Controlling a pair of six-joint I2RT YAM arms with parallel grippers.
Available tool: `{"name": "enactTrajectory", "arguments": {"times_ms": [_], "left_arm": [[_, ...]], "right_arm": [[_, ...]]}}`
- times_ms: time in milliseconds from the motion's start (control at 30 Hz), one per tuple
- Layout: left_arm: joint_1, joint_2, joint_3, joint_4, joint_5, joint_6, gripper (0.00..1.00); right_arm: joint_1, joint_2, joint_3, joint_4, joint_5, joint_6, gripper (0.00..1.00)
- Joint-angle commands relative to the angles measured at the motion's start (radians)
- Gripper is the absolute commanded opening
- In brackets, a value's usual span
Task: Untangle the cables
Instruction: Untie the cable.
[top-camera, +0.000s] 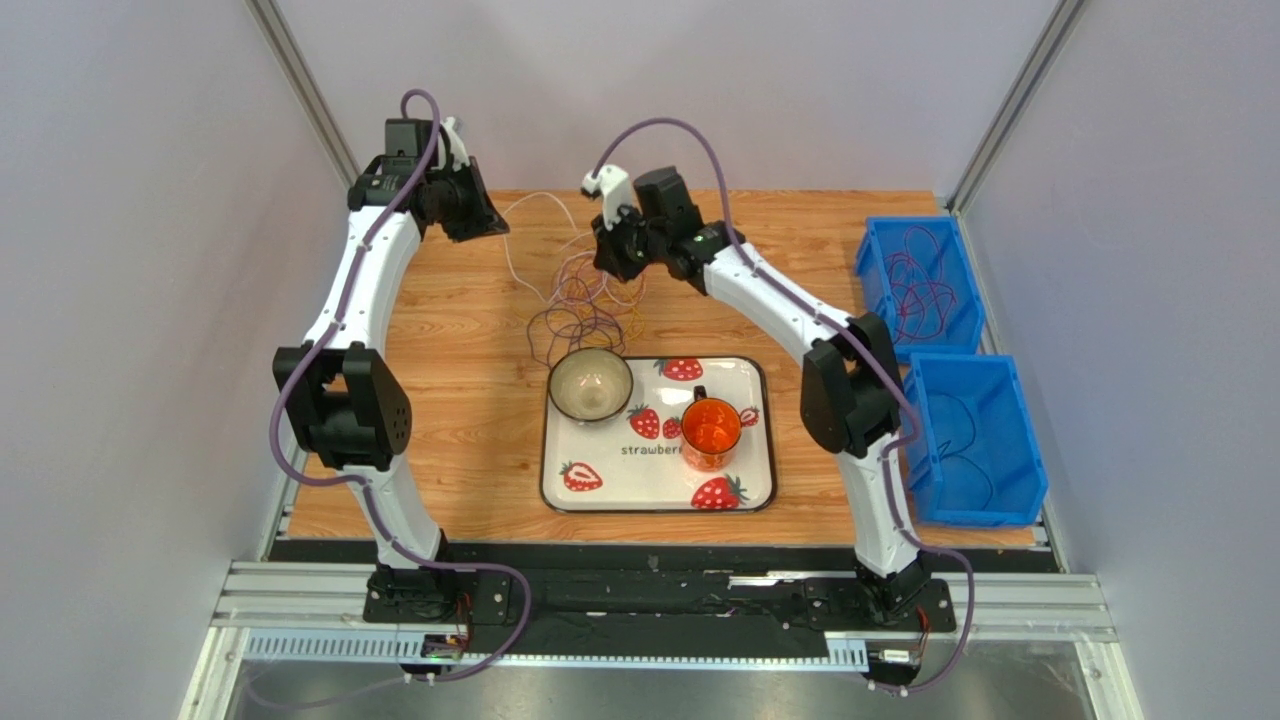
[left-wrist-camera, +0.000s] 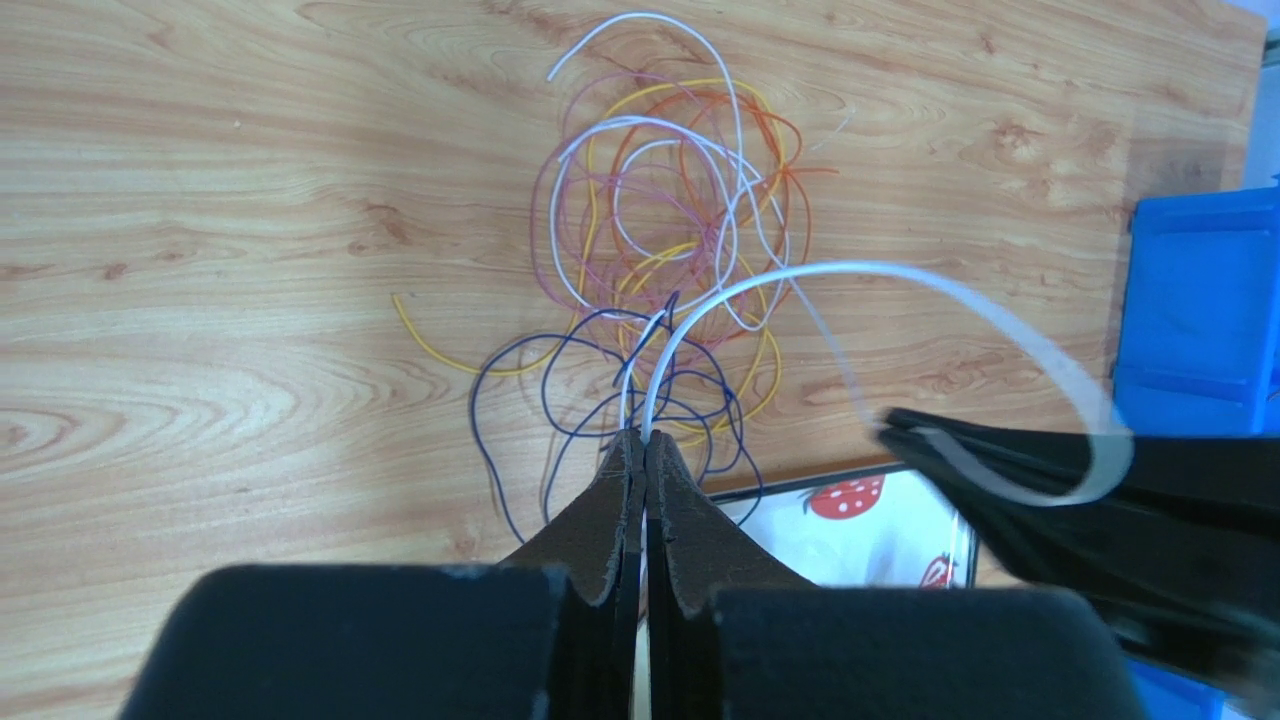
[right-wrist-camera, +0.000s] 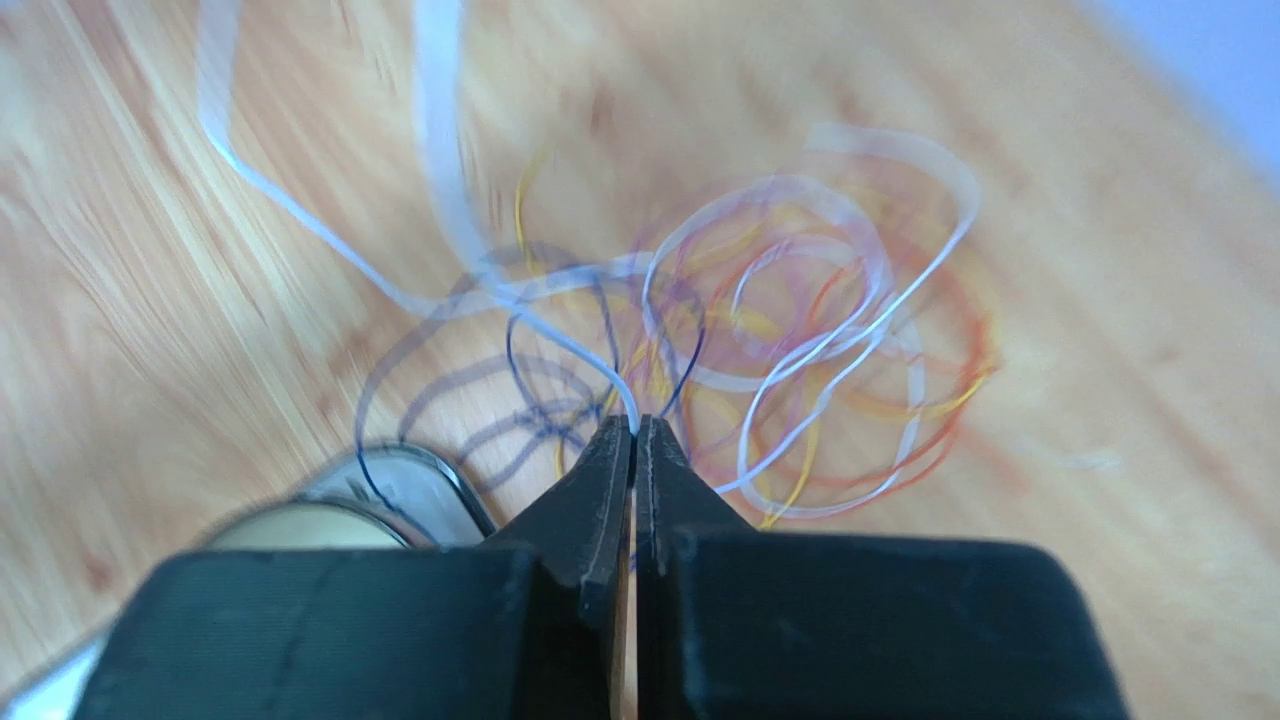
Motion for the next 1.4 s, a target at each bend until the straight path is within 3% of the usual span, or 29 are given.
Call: {"name": "enactTrajectory", "arguments": {"times_ms": [0, 367, 833, 1033, 1100, 1200, 1233, 1367], "left_arm": [[0.004, -0.022, -0.003, 0.03, -0.021, 0.002, 0.0], [0.004, 0.016, -0.017, 0.049, 0.006, -0.012, 0.0], [-0.007, 0.097, -0.016, 0.059, 0.007, 0.008, 0.02], [-0.013, 0.139, -0.009, 0.057, -0.001, 0.014, 0.18], [-0.015, 0.145, -0.008, 0.056, -0.003, 0.016, 0.19], [-0.019, 0.142, -0.008, 0.051, -0.015, 0.023, 0.14], [-0.019, 0.136, -0.008, 0.052, -0.018, 0.023, 0.07], [-0.019, 0.128, -0.017, 0.049, -0.038, 0.031, 0.04]], "right_arm": [[-0.014, -0.152, 0.15, 0.049, -0.003, 0.104, 0.0], [-0.012, -0.27, 0.358, 0.153, -0.111, 0.313, 0.0], [-0.012, -0.367, 0.565, 0.282, -0.091, 0.353, 0.0], [-0.012, -0.462, 0.526, 0.316, -0.069, 0.302, 0.0], [-0.012, -0.495, 0.489, 0.308, -0.048, 0.275, 0.0], [-0.012, -0.509, 0.414, 0.255, 0.009, 0.226, 0.0], [-0.014, -0.512, 0.397, 0.212, 0.026, 0.218, 0.0], [-0.015, -0.506, 0.282, 0.097, 0.265, 0.224, 0.0]]}}
